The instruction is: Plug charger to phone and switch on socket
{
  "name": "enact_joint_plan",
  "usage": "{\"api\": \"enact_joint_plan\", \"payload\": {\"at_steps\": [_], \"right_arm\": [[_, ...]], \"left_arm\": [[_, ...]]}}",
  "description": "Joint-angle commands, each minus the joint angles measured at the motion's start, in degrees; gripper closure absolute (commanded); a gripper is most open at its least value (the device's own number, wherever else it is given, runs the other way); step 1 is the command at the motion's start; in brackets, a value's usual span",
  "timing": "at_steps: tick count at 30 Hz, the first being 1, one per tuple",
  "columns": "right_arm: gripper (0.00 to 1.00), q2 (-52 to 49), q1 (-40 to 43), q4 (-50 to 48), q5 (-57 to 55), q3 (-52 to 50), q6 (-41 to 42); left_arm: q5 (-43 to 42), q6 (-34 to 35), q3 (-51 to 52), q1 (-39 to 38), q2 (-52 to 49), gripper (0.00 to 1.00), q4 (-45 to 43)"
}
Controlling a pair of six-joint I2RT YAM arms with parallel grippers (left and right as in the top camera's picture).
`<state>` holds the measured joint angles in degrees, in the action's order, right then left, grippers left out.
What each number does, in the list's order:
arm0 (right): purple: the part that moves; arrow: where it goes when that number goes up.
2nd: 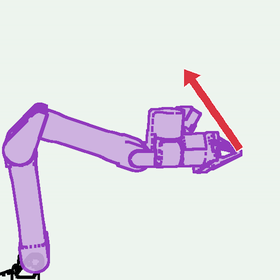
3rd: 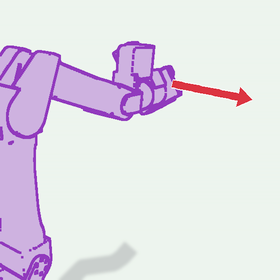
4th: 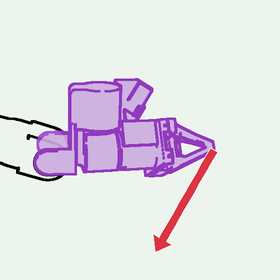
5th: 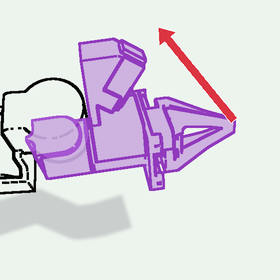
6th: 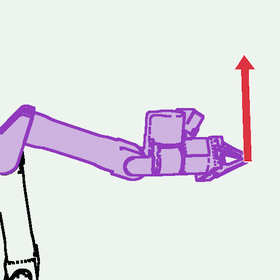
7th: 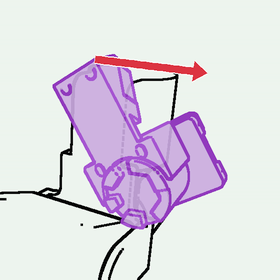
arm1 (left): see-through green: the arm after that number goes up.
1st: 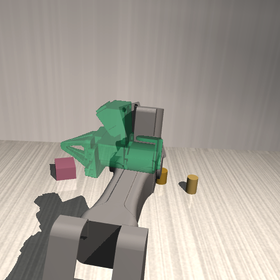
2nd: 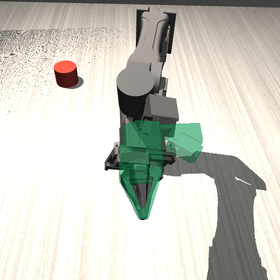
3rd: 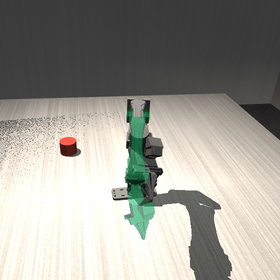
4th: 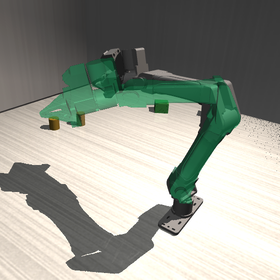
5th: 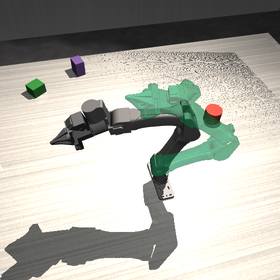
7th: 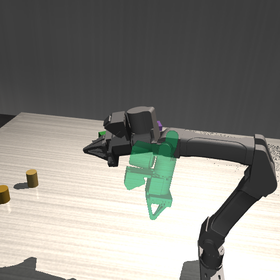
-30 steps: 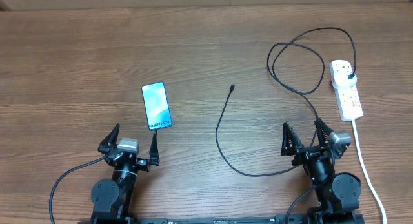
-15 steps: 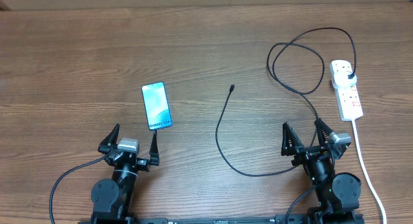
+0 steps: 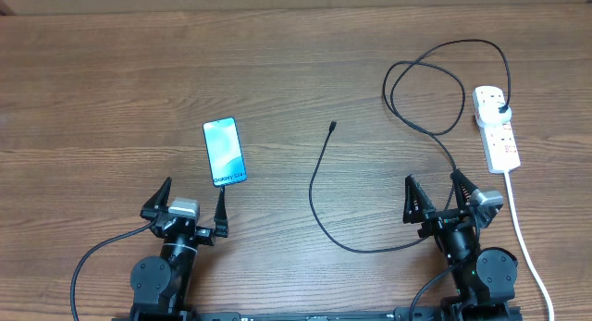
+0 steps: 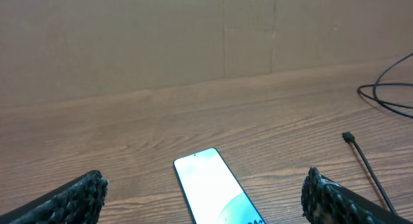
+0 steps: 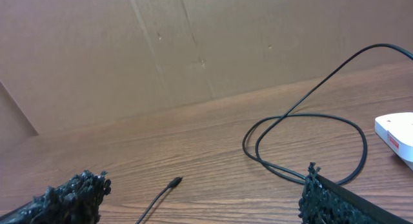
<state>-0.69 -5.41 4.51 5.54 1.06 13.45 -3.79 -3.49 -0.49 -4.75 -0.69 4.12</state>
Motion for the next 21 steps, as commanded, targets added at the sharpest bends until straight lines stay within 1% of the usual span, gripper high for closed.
{"api": "enact_joint_plan", "payload": {"at_steps": [1, 9, 11, 12, 14, 16, 21], "right_arm": [[0.00, 0.5, -0.4, -0.2, -0.4, -0.6, 0.0], [0.00, 0.5, -0.4, -0.2, -0.4, -0.6, 0.0], [0.00, 0.5, -0.4, -0.2, -0.4, -0.6, 0.0], [0.00, 0.5, -0.4, -0.2, -0.4, -0.6, 0.0], [0.00, 0.5, -0.4, -0.2, -0.4, -0.6, 0.0], [0.00, 0.5, -0.4, -0.2, -0.4, -0.6, 0.0], [0.00, 0.5, -0.4, -0.2, -0.4, -0.6, 0.0]], "left_arm": [[0.4, -1.0, 0.2, 0.3, 0.4, 0.00, 0.1], [-0.2, -0.7, 0.2, 0.3, 0.4, 0.00, 0.2], [-0.5, 1.8, 0.2, 0.3, 0.4, 0.01, -1.0], [-1.9, 3.6, 0.2, 0.3, 0.4, 0.00, -2.9], [-3.9, 5.8, -0.2, 0.3, 0.3, 0.00, -3.7], [-3.9, 8.0, -0.8, 0.3, 0.1, 0.00, -2.4], [-5.7, 8.0, -6.5, 0.3, -4.2, 0.00, 2.3]]}}
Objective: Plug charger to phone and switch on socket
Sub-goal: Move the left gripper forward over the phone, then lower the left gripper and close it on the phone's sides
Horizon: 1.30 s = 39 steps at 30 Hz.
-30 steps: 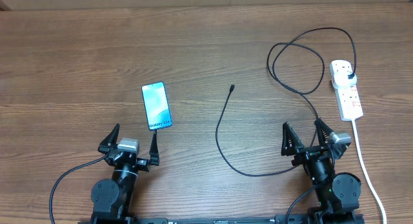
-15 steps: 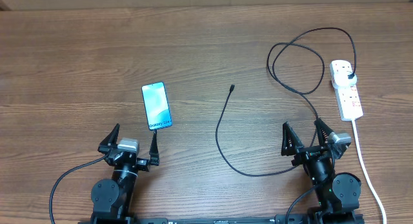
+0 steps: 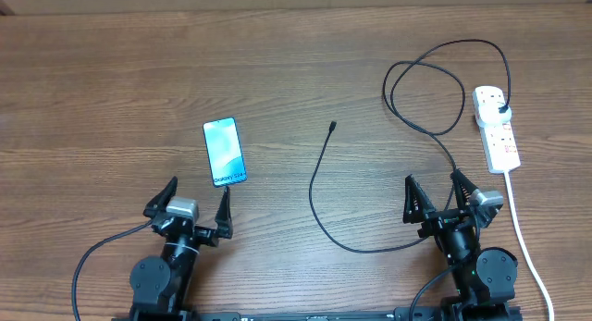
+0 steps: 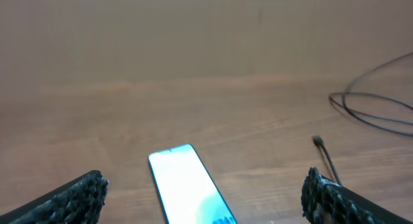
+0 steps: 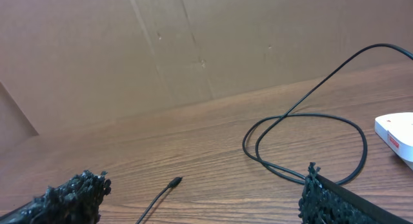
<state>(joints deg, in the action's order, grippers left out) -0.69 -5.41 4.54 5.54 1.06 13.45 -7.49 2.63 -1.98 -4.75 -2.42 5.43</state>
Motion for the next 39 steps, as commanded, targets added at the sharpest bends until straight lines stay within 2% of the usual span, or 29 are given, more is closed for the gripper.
{"api": "enact_joint_plan", "payload": {"at_steps": [1, 8, 13, 16, 22, 25, 33, 39], "right_arm": [[0.00, 0.5, -0.4, -0.2, -0.4, -0.6, 0.0], [0.00, 0.5, -0.4, -0.2, -0.4, -0.6, 0.0], [0.00, 0.5, -0.4, -0.2, -0.4, -0.6, 0.0], [0.00, 0.5, -0.4, -0.2, -0.4, -0.6, 0.0], [0.00, 0.5, -0.4, -0.2, -0.4, -0.6, 0.0], [0.00, 0.5, -0.4, -0.2, -0.4, -0.6, 0.0], [0.00, 0.5, -0.4, -0.2, -0.4, -0.6, 0.0], [0.00, 0.5, -0.4, -0.2, -0.4, -0.6, 0.0]], "left_arm": [[-2.0, 1.7, -6.6, 0.3, -3.7, 0.00, 1.9], [-6.2, 1.7, -22.3, 0.3, -21.2, 0.00, 5.3], [-7.8, 1.9, -34.8, 0.3, -34.1, 0.01, 12.1], [-7.9, 1.9, -44.0, 0.3, -42.9, 0.00, 18.4], [-10.1, 1.9, -65.7, 0.2, -60.7, 0.00, 37.4], [-12.3, 1.7, -73.2, 0.2, -67.8, 0.00, 43.8], [-13.8, 1.9, -75.5, 0.2, -79.4, 0.00, 43.6], [-7.1, 9.1, -75.5, 0.2, -85.3, 0.00, 42.1]]}}
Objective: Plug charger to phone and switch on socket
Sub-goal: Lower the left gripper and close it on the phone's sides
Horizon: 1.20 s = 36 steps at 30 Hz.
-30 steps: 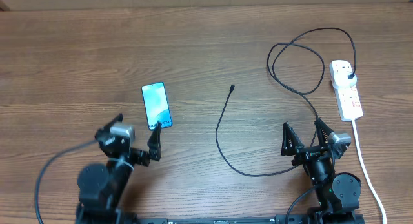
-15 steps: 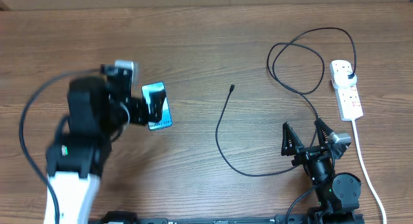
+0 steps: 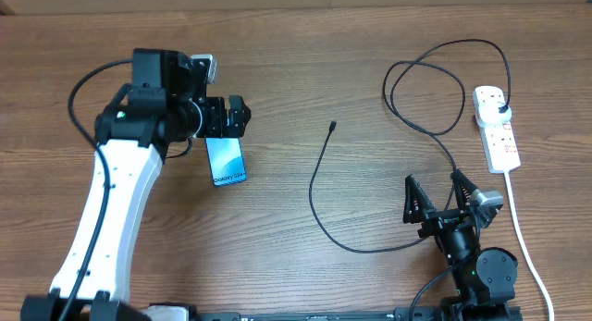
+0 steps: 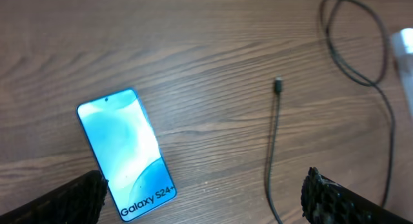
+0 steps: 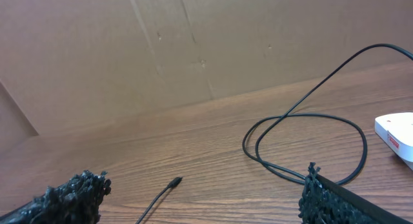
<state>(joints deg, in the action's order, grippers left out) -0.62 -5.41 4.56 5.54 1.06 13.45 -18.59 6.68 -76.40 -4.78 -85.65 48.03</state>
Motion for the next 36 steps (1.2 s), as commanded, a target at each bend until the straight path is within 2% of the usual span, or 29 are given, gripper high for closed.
{"api": "enact_joint_plan", "payload": {"at_steps": [1, 10, 19, 27, 36], "right_arm": [[0.00, 0.5, -0.4, -0.2, -0.4, -0.6, 0.0], [0.00, 0.5, -0.4, -0.2, -0.4, -0.6, 0.0], [0.00, 0.5, -0.4, -0.2, -0.4, -0.6, 0.0], [0.00, 0.5, -0.4, -0.2, -0.4, -0.6, 0.0], [0.00, 0.5, -0.4, -0.2, -0.4, -0.6, 0.0]], "left_arm": [[5.6, 6.1, -1.0, 0.2, -2.9, 0.00, -0.5], [14.6, 10.4, -2.1, -0.5, -9.7, 0.00, 0.2], [16.1, 12.9, -2.3, -1.9, -16.4, 0.00, -0.1], [19.7, 12.6, -2.3, -3.7, -23.4, 0.00, -0.5], [19.0, 11.5, -2.3, -4.2, -27.7, 0.00, -1.9]]}}
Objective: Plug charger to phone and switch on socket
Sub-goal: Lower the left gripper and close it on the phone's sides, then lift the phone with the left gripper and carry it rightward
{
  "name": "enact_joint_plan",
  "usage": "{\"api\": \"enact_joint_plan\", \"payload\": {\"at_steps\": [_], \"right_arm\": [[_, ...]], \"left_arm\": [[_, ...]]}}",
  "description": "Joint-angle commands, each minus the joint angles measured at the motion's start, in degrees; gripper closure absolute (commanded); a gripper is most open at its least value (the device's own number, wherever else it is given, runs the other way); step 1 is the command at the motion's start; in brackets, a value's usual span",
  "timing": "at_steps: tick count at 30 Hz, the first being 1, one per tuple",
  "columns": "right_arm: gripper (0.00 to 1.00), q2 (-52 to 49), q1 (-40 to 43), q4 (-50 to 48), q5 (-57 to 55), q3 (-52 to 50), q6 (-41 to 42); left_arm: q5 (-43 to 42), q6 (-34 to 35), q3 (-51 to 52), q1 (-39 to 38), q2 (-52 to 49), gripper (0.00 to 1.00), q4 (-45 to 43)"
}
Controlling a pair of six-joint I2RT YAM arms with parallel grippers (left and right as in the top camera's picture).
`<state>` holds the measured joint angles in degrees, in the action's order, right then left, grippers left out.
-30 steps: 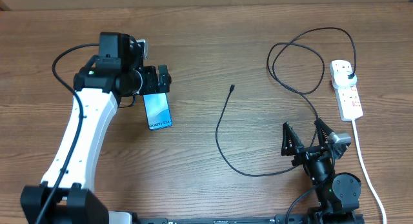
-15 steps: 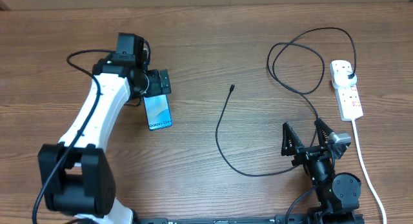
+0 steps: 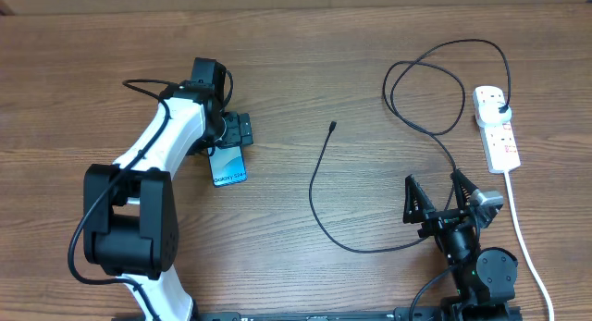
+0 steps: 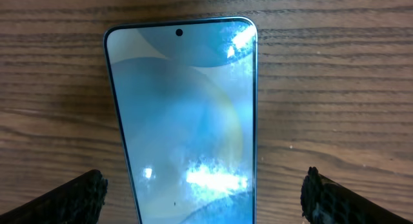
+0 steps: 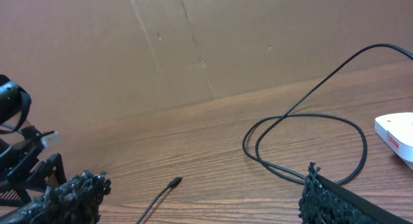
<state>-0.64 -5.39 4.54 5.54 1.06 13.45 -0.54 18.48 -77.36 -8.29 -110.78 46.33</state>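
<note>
The phone (image 4: 184,121) lies face up on the table with its blue screen lit. Its lower end (image 3: 228,166) shows in the overhead view. My left gripper (image 3: 231,134) hovers low over the phone's upper half, open, with one finger on each side of the phone's width (image 4: 204,185). The black charger cable's loose plug (image 3: 333,126) lies at mid-table, also in the right wrist view (image 5: 175,182). The white power strip (image 3: 497,127) lies at the right, with the cable's charger plugged in. My right gripper (image 3: 442,199) rests open near the front edge, holding nothing (image 5: 203,185).
The black cable (image 3: 314,196) curves from the plug toward the front, then loops (image 3: 425,90) back to the strip. The strip's white lead (image 3: 520,224) runs to the front edge past my right arm. A brown wall (image 5: 193,43) stands behind the table.
My left gripper has come down from high above the phone to close over its upper half, fingers on either side of it. Phone, cable and right arm have not moved.
Both arms first rested at the front edge, open, with the phone just ahead of the left one. The left gripper then turned slightly to the left. Then it was stretched out high over the phone. Now it is low over it, still open.
</note>
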Motion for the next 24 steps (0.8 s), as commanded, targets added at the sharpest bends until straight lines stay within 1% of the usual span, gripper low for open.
{"api": "enact_joint_plan", "payload": {"at_steps": [1, 7, 14, 15, 17, 20, 21, 24], "right_arm": [[0.00, 0.5, -0.4, -0.2, -0.4, -0.6, 0.0], [0.00, 0.5, -0.4, -0.2, -0.4, -0.6, 0.0], [0.00, 0.5, -0.4, -0.2, -0.4, -0.6, 0.0], [0.00, 0.5, -0.4, -0.2, -0.4, -0.6, 0.0], [0.00, 0.5, -0.4, -0.2, -0.4, -0.6, 0.0], [0.00, 0.5, -0.4, -0.2, -0.4, -0.6, 0.0], [0.00, 0.5, -0.4, -0.2, -0.4, -0.6, 0.0], [0.00, 0.5, -0.4, -0.2, -0.4, -0.6, 0.0]], "left_arm": [[0.9, -0.3, -1.3, -0.8, -3.3, 0.00, -0.1], [0.9, -0.3, -1.3, -0.8, -6.6, 0.00, 1.5], [0.4, -0.2, -1.3, -0.8, -6.6, 0.01, 2.9], [0.0, -0.3, -1.3, -0.8, -6.7, 0.05, 3.1], [-0.6, -0.3, -1.3, -0.8, -6.6, 0.11, 3.3], [-0.6, -0.3, -1.3, -0.8, -6.7, 0.25, 3.2], [-0.6, -0.3, -1.3, -0.8, -6.6, 0.28, 3.2], [-0.6, -0.3, -1.3, -0.8, -6.6, 0.29, 3.1]]}}
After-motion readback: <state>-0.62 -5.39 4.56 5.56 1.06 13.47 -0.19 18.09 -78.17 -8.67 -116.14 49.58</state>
